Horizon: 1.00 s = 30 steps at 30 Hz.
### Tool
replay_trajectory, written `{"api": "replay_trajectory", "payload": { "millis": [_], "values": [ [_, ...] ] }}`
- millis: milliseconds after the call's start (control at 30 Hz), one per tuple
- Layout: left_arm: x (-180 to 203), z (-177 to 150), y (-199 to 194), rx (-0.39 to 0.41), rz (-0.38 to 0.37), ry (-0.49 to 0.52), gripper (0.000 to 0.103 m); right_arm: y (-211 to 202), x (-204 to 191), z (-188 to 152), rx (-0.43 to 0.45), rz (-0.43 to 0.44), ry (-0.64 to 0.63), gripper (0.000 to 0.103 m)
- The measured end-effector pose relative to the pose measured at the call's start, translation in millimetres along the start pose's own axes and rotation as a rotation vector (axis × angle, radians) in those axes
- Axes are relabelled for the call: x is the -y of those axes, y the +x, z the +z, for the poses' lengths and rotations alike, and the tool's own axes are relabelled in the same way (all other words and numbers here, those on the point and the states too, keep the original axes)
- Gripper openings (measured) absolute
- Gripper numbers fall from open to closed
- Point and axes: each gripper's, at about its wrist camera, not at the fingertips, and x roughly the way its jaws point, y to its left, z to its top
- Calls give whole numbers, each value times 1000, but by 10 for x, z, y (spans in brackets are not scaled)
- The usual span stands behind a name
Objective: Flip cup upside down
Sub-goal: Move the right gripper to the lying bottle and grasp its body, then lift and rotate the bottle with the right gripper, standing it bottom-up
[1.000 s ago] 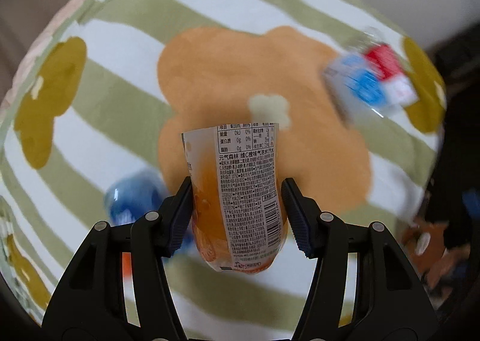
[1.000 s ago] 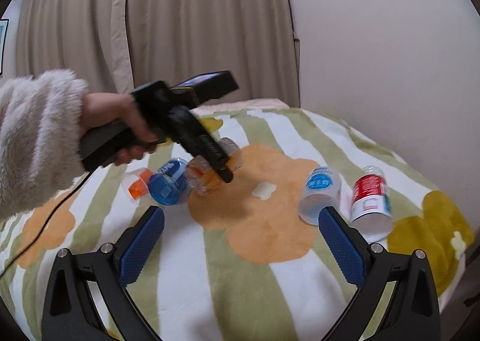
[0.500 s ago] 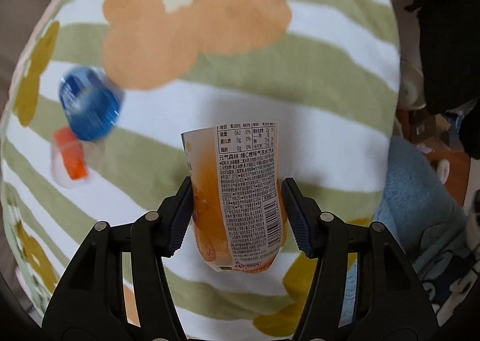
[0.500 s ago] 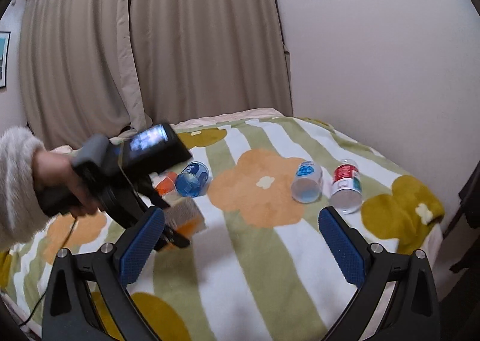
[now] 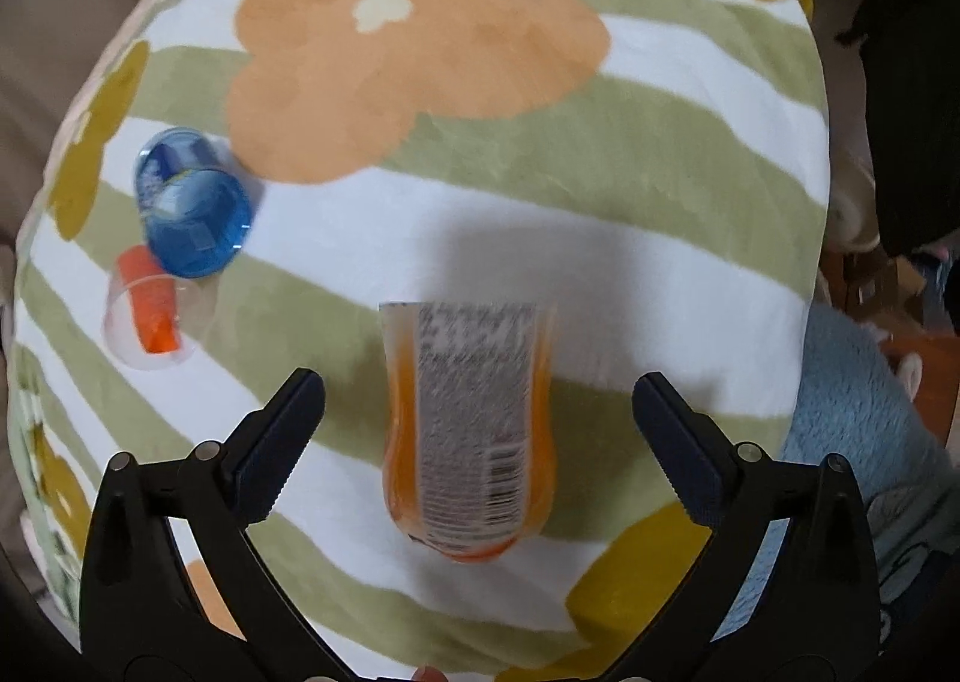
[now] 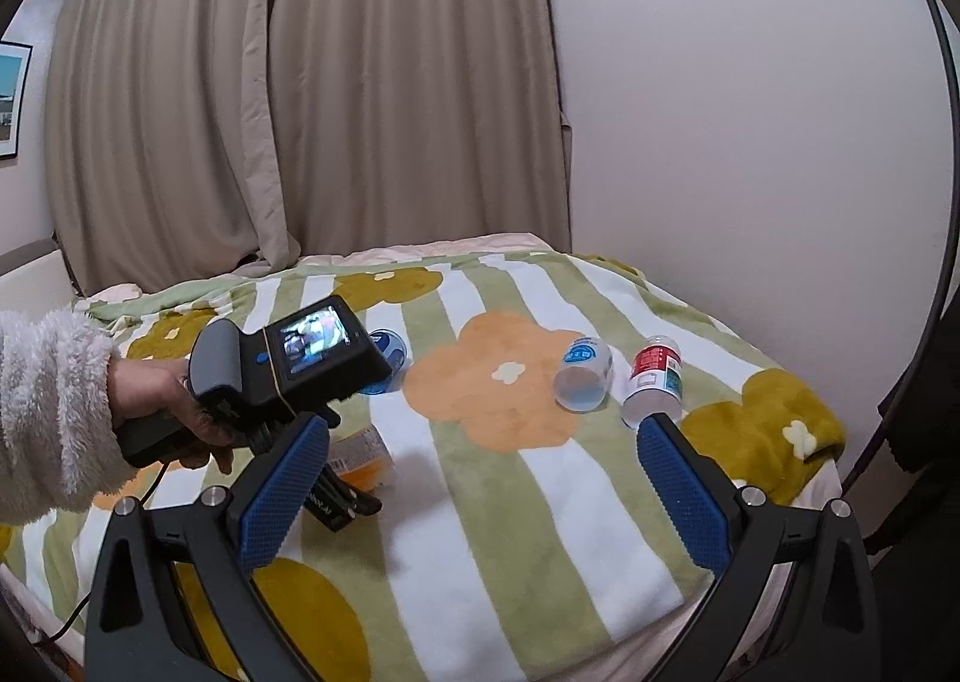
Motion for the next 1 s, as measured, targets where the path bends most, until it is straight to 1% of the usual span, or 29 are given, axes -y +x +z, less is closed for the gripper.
{"api": "replay_trajectory", "payload": {
  "millis": [67, 100, 167, 200, 233, 267, 300, 333, 367, 400, 433, 467, 533, 633, 700, 733, 800, 833, 867, 900, 933, 967, 1000],
  "values": [
    [-41, -72, -142, 43, -2, -32, 102, 11, 0, 63, -7, 46, -72, 103],
    [-91, -137, -270, 78, -2, -60, 102, 63, -15, 135, -23, 85, -135, 103],
    [-180, -362, -521, 153, -10, -110, 102, 272, -100, 308, -97, 195, -301, 103],
    [-235, -461, -600, 181, -8, -136, 102, 372, -155, 360, -129, 232, -366, 103],
    [-277, -573, -688, 208, 1, -173, 102, 523, -259, 419, -175, 289, -466, 103],
    [-318, -691, -739, 224, 5, -203, 102, 631, -361, 433, -203, 323, -543, 103],
    [-351, -833, -795, 243, 7, -238, 102, 802, -544, 446, -240, 362, -668, 103],
    [-394, -973, -825, 262, 11, -287, 102, 892, -678, 423, -257, 382, -750, 102],
    [-447, -1092, -836, 273, 4, -330, 102, 1002, -860, 382, -270, 406, -862, 102],
    [-502, -1240, -850, 285, -18, -375, 102, 1137, -1096, 290, -286, 431, -1011, 102],
    [-545, -1393, -857, 296, -40, -417, 102, 1227, -1234, 210, -310, 445, -1104, 102],
    [-563, -1519, -858, 302, -48, -445, 102, 1327, -1368, 104, -342, 458, -1209, 102],
    [-584, -1746, -845, 304, -38, -485, 102, 1515, -1629, -153, -398, 489, -1427, 102],
    [-626, -1998, -800, 294, -18, -527, 102, 1727, -1837, -446, -473, 533, -1618, 102],
    [-650, -2105, -769, 294, -19, -549, 102, 1847, -1942, -620, -518, 556, -1719, 102],
    [-664, -2149, -757, 296, -23, -558, 102, 1887, -1965, -673, -534, 564, -1745, 102],
    [-701, -2226, -744, 305, -36, -577, 102, 1991, -2017, -790, -576, 571, -1809, 95],
    [-725, -2251, -733, 310, -43, -588, 102, 2025, -2026, -848, -603, 565, -1834, 90],
    [-748, -2257, -718, 312, -50, -597, 102, 2071, -2011, -878, -633, 558, -1855, 79],
    [-770, -2269, -703, 315, -56, -605, 102, 2126, -2005, -914, -673, 548, -1866, 71],
    [-793, -2278, -692, 319, -62, -612, 102, 2167, -2001, -939, -716, 536, -1854, 60],
    [-804, -2300, -693, 322, -63, -614, 102, 2204, -1995, -943, -740, 526, -1826, 60],
    [-825, -2307, -704, 332, -61, -619, 102, 2233, -1979, -908, -759, 527, -1767, 60]
  ]
}}
